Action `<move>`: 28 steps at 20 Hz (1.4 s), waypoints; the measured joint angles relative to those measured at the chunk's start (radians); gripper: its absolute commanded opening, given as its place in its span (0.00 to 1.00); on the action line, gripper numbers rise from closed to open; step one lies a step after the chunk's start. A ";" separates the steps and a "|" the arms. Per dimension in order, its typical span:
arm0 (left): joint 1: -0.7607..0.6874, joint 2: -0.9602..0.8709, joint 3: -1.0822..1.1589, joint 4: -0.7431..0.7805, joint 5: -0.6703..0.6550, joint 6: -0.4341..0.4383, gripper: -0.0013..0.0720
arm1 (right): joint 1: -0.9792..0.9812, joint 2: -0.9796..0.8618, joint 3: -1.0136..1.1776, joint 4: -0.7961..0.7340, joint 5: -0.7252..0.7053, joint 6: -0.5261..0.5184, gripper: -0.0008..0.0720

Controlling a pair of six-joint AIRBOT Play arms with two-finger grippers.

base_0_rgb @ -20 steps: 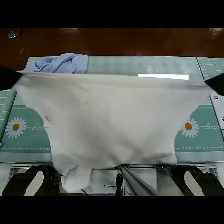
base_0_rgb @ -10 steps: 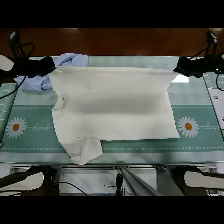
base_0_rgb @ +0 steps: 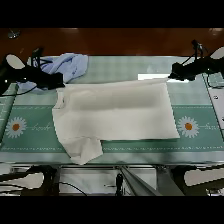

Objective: Fold the shirts.

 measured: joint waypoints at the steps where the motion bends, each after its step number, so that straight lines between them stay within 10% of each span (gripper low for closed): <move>1: -0.001 -0.002 -0.020 0.010 -0.032 0.013 0.06 | 0.001 -0.013 0.001 -0.027 0.034 0.001 0.05; 4: -0.009 -0.017 -0.078 0.030 -0.071 0.034 0.07 | 0.002 -0.058 0.002 -0.071 0.118 0.018 0.12; 5: -0.011 -0.025 -0.092 0.034 -0.078 0.038 0.30 | 0.002 -0.073 0.002 -0.073 0.138 0.021 0.57; 6: -0.012 -0.031 -0.101 0.038 -0.078 0.037 0.87 | 0.002 -0.085 0.003 -0.072 0.151 0.025 0.87; 7: -0.012 -0.036 -0.107 0.047 -0.082 0.033 0.98 | 0.002 -0.094 0.003 -0.071 0.163 0.032 0.87; 14: 0.049 0.049 -0.148 0.079 -0.228 -0.028 0.98 | -0.102 0.032 -0.066 -0.074 0.278 -0.015 0.87; 20: 0.179 0.323 -0.482 0.186 -0.262 -0.149 0.98 | -0.293 0.381 -0.592 0.151 0.082 -0.176 0.87; 28: 0.241 0.538 -0.833 -0.079 -0.165 -0.120 0.98 | -0.232 0.521 -0.874 0.303 -0.029 -0.239 0.87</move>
